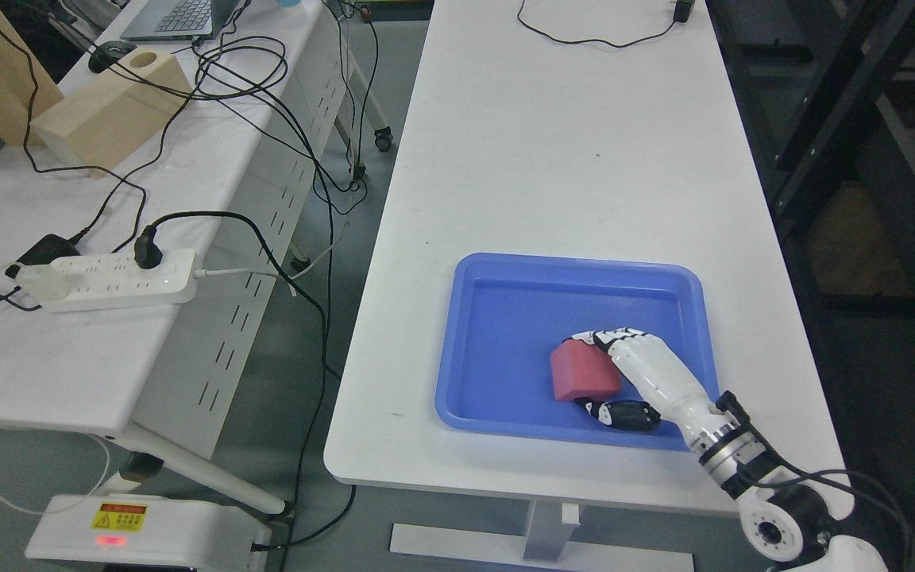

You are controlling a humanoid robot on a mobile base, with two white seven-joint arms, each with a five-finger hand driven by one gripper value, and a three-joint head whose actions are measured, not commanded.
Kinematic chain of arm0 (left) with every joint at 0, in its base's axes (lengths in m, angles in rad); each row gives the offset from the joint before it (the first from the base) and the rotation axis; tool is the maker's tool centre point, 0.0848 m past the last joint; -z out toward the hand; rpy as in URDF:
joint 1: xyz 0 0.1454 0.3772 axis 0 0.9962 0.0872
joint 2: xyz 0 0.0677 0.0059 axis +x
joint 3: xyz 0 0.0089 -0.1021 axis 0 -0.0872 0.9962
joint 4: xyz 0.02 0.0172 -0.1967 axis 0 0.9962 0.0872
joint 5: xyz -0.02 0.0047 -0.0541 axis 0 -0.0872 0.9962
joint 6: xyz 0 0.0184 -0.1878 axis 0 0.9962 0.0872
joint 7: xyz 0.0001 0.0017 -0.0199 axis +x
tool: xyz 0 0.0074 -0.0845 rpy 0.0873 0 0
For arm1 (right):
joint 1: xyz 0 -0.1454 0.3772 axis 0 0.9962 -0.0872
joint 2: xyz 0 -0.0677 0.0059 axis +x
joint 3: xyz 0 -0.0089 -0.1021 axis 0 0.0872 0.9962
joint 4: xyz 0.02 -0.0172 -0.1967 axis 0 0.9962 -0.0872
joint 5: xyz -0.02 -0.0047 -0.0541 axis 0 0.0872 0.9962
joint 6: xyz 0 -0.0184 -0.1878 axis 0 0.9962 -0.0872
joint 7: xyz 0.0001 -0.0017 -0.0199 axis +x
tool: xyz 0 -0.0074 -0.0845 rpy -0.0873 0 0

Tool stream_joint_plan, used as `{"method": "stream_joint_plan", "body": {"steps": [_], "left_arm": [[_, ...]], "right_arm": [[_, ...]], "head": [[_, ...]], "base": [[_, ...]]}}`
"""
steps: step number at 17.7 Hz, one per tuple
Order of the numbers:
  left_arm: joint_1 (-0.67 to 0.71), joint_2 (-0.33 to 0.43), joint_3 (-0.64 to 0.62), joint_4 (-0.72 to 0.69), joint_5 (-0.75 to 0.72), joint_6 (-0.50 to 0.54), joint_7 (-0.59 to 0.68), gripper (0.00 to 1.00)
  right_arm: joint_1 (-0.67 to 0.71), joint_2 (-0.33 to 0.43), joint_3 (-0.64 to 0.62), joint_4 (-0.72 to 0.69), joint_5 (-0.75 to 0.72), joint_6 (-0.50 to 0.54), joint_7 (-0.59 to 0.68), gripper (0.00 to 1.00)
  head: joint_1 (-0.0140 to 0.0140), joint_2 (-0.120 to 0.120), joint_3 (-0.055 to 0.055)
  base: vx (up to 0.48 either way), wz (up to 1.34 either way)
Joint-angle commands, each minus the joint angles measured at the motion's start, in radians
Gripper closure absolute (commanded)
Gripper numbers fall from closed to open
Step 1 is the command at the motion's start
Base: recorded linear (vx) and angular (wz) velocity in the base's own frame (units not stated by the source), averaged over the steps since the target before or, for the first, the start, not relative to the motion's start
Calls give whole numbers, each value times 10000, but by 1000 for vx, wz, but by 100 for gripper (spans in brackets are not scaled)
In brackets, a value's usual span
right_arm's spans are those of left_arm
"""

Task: Pick pink block from left shelf to tray
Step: 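Lower the pink block into the blue tray with the right hand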

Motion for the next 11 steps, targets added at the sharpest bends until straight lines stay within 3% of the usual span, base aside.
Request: {"method": "stream_joint_plan", "body": {"steps": [1,8,11], "left_arm": [[199,174,0,-175,0,4,3,0],[199,174,0,-175,0,4,3,0],[199,174,0,-175,0,4,3,0]], "right_arm": [[69,31,142,-22,-503,266,-126,31],[69,15,81,-37,-1116,329,-173,21],[84,-46,-592,-68,-3255,268,-188,14]], "head": [[0,0,0],[0,0,0],[0,0,0]], "base": [[13,0],[2,0],[0,0]]}}
